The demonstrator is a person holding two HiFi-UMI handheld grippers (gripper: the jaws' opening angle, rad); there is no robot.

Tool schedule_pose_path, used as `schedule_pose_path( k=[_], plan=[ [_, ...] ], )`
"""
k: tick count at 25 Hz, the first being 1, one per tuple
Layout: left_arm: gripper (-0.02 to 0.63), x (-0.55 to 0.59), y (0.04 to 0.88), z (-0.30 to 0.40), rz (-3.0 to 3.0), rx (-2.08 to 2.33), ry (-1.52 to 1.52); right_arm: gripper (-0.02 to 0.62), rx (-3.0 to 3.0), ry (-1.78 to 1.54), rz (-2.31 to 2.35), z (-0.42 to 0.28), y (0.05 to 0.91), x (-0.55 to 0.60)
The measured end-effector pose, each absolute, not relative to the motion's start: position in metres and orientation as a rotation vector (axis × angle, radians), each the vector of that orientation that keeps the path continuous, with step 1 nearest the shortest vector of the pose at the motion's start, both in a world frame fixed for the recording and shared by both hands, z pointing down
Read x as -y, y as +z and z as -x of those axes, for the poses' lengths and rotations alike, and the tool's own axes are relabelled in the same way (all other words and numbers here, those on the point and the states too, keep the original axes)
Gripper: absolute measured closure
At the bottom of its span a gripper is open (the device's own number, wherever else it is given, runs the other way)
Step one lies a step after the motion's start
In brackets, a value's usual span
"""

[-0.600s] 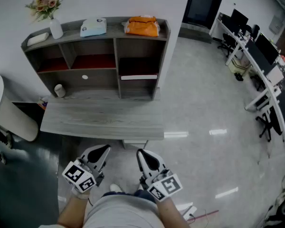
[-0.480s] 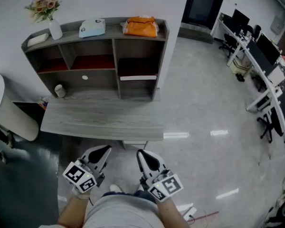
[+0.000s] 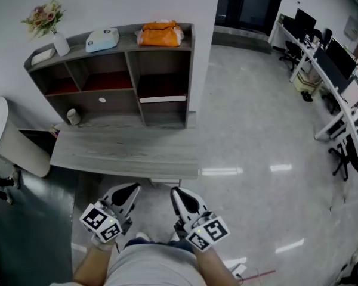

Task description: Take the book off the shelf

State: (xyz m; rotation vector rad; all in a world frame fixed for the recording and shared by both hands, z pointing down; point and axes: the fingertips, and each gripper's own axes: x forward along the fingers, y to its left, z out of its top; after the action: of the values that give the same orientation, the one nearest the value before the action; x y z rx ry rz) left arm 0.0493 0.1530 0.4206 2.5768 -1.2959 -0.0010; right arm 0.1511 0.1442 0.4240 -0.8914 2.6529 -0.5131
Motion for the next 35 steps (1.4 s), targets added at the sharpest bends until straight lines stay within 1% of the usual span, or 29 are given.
schedule_pose_path(
  k=[7, 17, 21, 26, 32, 35],
  plan=[
    [0.591, -0.148, 0.428, -0.088, -2.566, 1.294, 0.040, 0.580, -2.677, -0.527, 0.904, -0.180, 0.433, -0.134],
    [0.591, -0.111, 0.446, -0.085, -2.543, 1.284, 0.065, 0.580, -2.620, -0.660, 0.964, -0.191, 0.456, -0.098],
    [0.591, -0.080, 0.452, -0.070, -2.544, 1.261, 0.060, 0.580, -2.622, -0.654, 1.010, -0.182, 0.459, -0.066],
    [0.591, -0.030, 0.455, -0.035, -2.518, 1.266, 0.026, 0.578, -2.622, -0.674, 1.063, -0.160, 0.462, -0.023],
    [0.591, 0.030, 0.448, -0.005, -2.499, 1.192, -0.104, 0.578, -2.589, -0.682, 1.165, -0.132, 0.460, 0.029],
    [0.589, 0.059, 0.450, 0.014, -2.435, 1.124, -0.216, 0.578, -2.573, -0.680, 1.208, -0.119, 0.459, 0.052]
  ],
)
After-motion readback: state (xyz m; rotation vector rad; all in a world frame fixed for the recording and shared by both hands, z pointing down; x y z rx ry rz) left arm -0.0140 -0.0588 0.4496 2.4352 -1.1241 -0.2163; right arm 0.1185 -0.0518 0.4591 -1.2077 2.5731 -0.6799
